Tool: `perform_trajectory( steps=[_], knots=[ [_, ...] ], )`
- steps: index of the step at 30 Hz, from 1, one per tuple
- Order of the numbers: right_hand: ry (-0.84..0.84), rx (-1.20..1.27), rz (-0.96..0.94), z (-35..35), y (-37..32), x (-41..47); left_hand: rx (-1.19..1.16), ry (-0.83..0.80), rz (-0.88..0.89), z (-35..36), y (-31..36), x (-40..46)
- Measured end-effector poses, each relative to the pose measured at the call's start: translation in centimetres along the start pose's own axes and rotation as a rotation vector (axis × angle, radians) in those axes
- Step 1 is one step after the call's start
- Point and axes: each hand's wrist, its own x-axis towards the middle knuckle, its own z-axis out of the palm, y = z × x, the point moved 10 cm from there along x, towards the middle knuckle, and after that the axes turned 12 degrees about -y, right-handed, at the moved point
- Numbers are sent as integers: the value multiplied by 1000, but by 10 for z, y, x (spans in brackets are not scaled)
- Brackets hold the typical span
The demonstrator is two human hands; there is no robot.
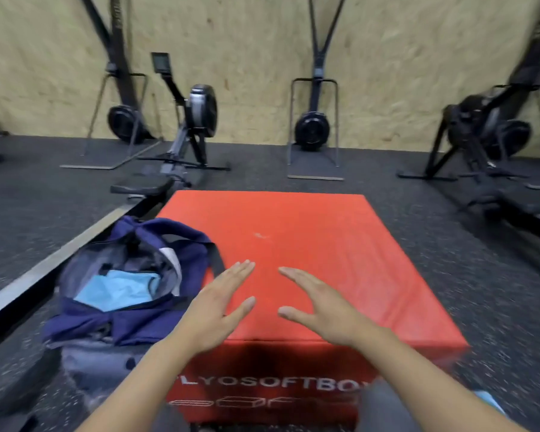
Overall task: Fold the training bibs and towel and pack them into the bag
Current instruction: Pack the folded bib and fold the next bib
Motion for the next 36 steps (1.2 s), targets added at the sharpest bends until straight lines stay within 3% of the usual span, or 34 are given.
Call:
perform_trajectory(
  steps=[7, 14, 20, 28, 32, 36],
  knots=[
    [187, 59, 247, -49, 106, -173, -71, -140, 194, 117, 133, 85],
    [251, 210, 560, -19, 218, -320, -84, -420, 302, 272, 215, 120],
    [172, 305, 836, 62, 304, -411, -96, -555, 332, 347, 235, 136],
    [-9, 379, 1042, 183, 390, -468, -104, -699, 329, 428, 240, 160],
    [163, 416, 1226, 199, 431, -497, -88, -762, 332, 455, 242, 163],
    [383, 660, 1426, 201, 473, -534, -64, -801, 315, 468, 225, 162]
  ],
)
